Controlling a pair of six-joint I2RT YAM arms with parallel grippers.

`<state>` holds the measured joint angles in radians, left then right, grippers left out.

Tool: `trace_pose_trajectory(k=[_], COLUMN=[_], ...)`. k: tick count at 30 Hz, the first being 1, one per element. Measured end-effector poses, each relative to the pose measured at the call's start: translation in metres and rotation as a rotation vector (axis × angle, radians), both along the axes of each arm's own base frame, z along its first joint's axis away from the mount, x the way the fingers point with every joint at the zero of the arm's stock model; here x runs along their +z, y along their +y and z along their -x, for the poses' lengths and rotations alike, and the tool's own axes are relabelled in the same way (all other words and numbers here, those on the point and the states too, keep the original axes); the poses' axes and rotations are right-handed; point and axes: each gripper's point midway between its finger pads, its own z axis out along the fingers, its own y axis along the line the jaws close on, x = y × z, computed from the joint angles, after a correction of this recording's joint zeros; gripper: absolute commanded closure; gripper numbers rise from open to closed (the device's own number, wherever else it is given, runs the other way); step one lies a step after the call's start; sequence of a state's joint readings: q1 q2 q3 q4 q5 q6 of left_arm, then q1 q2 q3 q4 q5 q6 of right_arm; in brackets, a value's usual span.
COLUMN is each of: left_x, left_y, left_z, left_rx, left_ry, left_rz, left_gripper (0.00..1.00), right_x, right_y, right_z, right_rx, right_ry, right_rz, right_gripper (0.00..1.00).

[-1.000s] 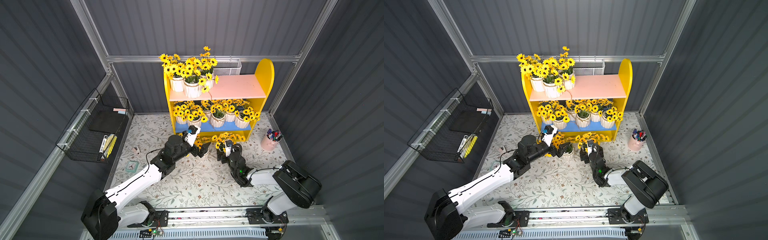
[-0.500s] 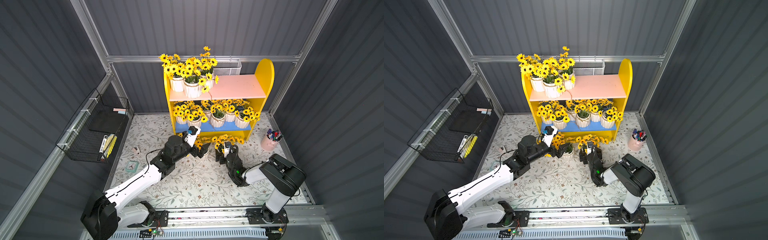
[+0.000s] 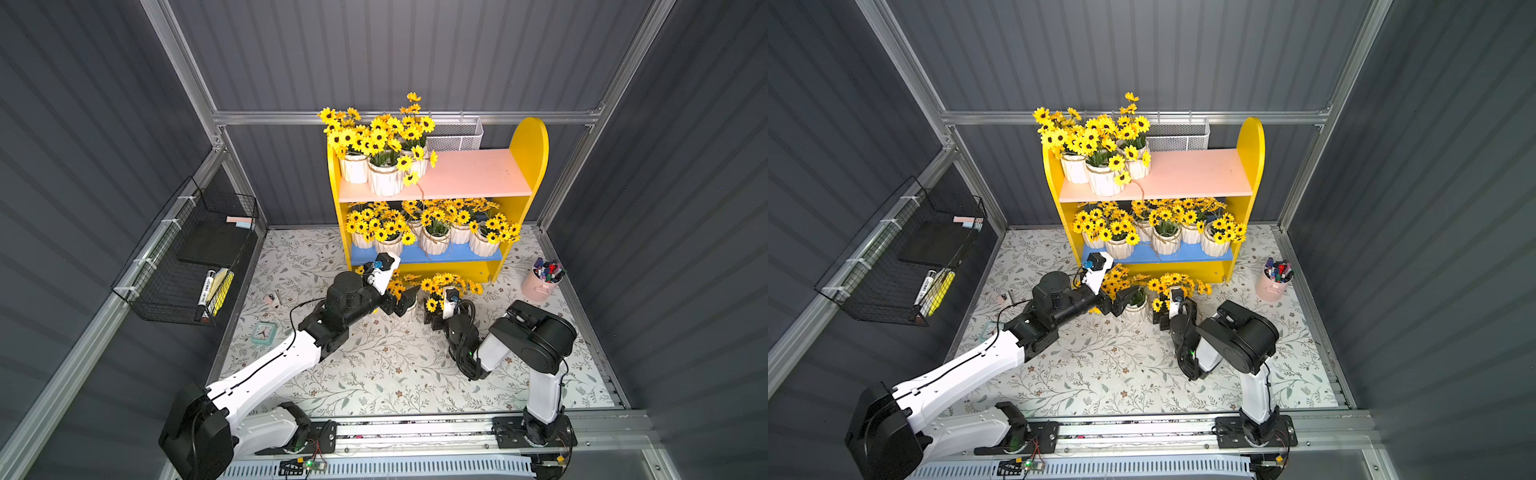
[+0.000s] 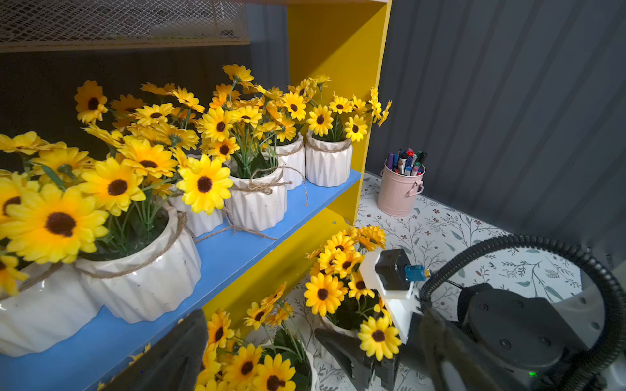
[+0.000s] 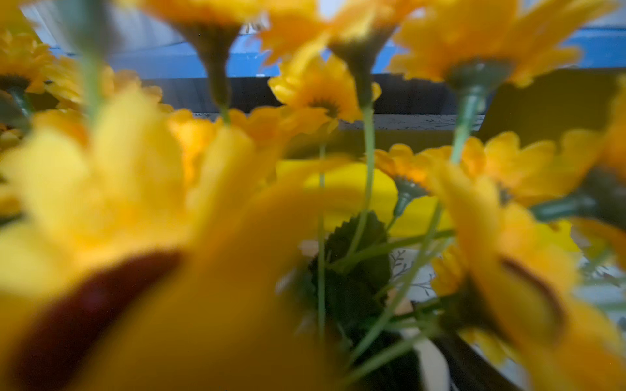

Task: Take the sunflower pots off the shelves
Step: Place the sunflower pot at the center of the board.

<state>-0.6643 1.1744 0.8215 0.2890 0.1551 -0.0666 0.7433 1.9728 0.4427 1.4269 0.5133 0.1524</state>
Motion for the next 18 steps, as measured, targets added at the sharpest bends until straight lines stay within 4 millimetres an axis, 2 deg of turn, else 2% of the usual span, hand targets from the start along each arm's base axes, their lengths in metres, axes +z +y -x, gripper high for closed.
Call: trace_pose_trajectory(k=[6, 7, 8, 10, 12, 15, 18], left_x=[0.000, 0.000, 0.000, 0.000, 0.000, 0.000, 0.000], left_y=[0.001, 0.001, 0.001, 0.001, 0.001, 0.001, 0.001], left_z=[0.000, -0.001, -0.001, -0.001, -0.001, -0.001, -0.001], left_rx=[0.004, 0.006, 0.007, 0.009, 0.010, 0.009, 0.009], left_ry=[-0.003, -0.004, -0.006, -0.006, -0.006, -0.006, -0.007], left_rz=[-0.003, -0.004, -0.005, -0.006, -0.006, -0.006, -0.006], left_gripper=[0.01, 0.01, 0.01, 0.01, 0.01, 0.01, 0.01], right_x=[0.000, 0.000, 0.000, -0.001, -0.001, -0.001, -0.002], right_y=[0.008, 0.008, 0.009, 0.010, 0.015, 0.019, 0.020], right_z=[-0.008, -0.009, -0.009, -0.010, -0.014, -0.016, -0.015], right_rx=[-0.002, -0.003, -0.001, 0.000, 0.006, 0.020, 0.026], right_ry=[-0.035, -0.036, -0.037, -0.032, -0.019, 0.003, 0.015], right_rz=[0.015, 0.020, 0.023, 0.033, 0.044, 0.056, 0.067], right_gripper=[0.99, 0.95, 0.85, 0.73, 0.67, 0.51, 0.22])
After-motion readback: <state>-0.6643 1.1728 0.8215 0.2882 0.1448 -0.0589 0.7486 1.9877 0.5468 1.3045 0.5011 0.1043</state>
